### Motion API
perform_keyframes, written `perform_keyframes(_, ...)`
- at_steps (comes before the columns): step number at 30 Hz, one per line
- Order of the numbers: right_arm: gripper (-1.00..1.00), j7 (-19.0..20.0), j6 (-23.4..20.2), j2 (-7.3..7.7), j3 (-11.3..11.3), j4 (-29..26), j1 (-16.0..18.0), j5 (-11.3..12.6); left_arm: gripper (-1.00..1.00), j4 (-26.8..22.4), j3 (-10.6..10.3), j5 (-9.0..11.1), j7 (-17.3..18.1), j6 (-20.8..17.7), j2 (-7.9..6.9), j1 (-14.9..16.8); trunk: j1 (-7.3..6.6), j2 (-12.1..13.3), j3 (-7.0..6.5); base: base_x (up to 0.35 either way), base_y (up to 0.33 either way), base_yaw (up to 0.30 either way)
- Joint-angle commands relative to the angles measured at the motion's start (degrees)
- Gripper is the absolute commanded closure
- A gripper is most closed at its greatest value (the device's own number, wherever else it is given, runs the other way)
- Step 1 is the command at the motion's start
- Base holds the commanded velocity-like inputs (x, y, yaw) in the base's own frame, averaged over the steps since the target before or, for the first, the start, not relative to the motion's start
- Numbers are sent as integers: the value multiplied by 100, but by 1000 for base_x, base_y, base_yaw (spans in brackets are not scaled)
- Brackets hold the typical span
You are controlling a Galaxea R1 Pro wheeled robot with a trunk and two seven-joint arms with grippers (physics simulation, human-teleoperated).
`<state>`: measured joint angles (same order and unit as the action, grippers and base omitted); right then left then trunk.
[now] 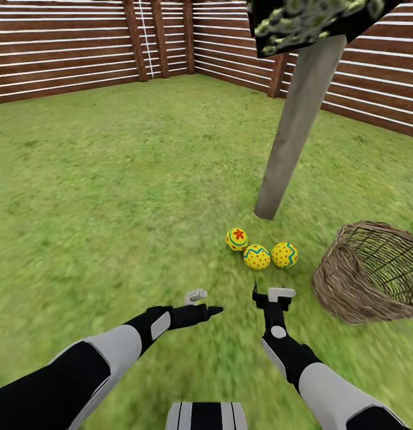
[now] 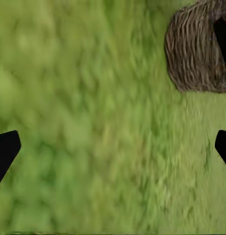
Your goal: Take the three Easter eggs out of the wicker basket on the lawn in the garden, then place them on the lawn next to a single tree (choose any tree) so that all three eggs are next to the same tree and none are left in the basket.
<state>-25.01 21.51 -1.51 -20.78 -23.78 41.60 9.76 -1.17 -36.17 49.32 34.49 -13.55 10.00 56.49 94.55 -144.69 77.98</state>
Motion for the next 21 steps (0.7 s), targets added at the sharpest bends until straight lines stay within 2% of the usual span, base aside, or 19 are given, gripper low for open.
perform_keyframes(1,-100,-27,29,1,-49,128,1,65,-100,2,-30,60,-244,49,0,-13,-7,0,-19,-332,0,0)
perform_keyframes(4,-100,-20,60,-45,-52,652,-23,68,-100,2,-30,60,-587,263,0,-29,-15,4,-86,-331,0,0)
perform_keyframes(6,-100,-28,57,-64,-50,902,-32,89,-100,2,-34,60,-1333,646,0,-38,-20,7,-130,-326,0,0)
perform_keyframes(8,-100,-36,61,-149,-37,1362,-37,159,-100,2,-38,60,-2091,929,0,-52,-25,9,-174,-258,0,0)
perform_keyframes(9,-100,-37,62,-182,-29,1489,-37,210,-100,2,-38,60,-2232,987,0,-69,-28,11,-197,-202,0,0)
perform_keyframes(12,-100,-39,63,-188,0,1720,-38,674,-100,2,-39,66,-2574,1106,0,-115,-35,15,-263,-73,0,0)
perform_keyframes(13,-100,-36,64,-148,2,1770,-38,852,-100,2,-39,63,-2793,1159,0,-138,-38,16,-285,-20,0,0)
perform_keyframes(15,-100,-32,64,-13,-6,1818,-38,1005,-100,-2,-44,61,-3138,1268,0,-190,-43,19,-329,-10,0,0)
perform_keyframes(21,-100,-24,64,70,-13,1973,-63,1066,-100,-3,-40,66,-3336,1328,0,-233,-58,27,-462,-1,0,0)
